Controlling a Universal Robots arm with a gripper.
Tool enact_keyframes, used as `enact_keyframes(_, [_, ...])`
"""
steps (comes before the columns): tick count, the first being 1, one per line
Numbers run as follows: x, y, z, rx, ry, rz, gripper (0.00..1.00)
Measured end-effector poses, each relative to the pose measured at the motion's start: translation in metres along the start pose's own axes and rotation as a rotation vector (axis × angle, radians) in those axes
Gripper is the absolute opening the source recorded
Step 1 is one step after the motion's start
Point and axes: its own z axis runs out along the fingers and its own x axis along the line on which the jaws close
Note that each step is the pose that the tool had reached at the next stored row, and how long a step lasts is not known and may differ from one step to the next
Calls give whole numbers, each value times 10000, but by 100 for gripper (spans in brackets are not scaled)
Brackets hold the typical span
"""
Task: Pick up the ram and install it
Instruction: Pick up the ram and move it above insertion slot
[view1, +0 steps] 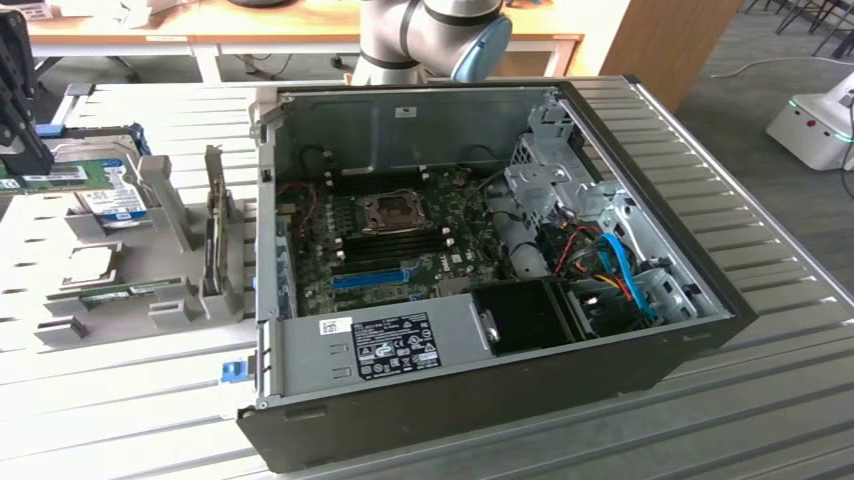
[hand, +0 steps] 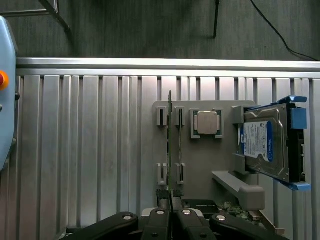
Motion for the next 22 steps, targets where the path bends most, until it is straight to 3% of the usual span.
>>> enact_keyframes(10, [0, -29, -3, -2, 2, 0, 12])
enact_keyframes(22, [-4, -255, -14, -3, 2, 1, 12])
